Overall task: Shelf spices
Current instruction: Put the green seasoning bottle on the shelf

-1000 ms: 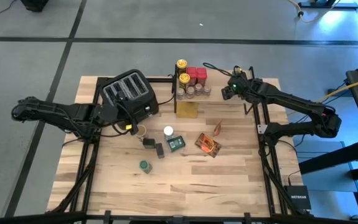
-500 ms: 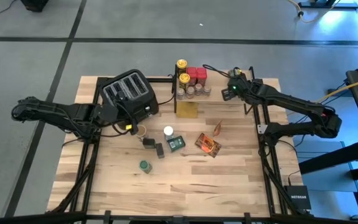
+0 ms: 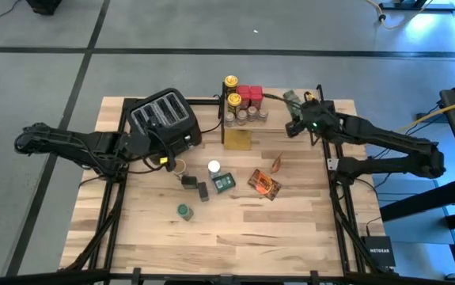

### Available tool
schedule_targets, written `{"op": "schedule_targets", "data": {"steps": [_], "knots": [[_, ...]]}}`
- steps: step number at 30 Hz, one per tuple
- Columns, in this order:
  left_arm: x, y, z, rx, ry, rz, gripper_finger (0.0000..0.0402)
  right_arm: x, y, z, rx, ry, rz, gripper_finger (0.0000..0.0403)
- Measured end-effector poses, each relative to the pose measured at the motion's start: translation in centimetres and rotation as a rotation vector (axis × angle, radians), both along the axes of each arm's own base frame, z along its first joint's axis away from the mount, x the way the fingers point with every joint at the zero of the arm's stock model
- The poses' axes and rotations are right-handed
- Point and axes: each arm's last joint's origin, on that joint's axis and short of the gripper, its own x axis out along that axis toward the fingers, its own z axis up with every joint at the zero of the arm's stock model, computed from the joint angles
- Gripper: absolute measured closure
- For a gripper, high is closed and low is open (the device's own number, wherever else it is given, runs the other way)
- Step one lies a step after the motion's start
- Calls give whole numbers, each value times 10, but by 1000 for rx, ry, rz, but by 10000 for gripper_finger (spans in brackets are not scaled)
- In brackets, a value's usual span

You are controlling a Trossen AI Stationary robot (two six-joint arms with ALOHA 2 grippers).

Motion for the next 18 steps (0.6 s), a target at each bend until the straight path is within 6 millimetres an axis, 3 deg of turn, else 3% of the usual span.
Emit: {"op": "schedule_targets", "data": {"steps": [11,18], "knots": [[42,-8,-12,44,-10,-143,153,27,70,21,-159,-160,453,196],[58,-14,-8,82,-89,-295,153,58,110,7,-230,-110,783,193]]}}
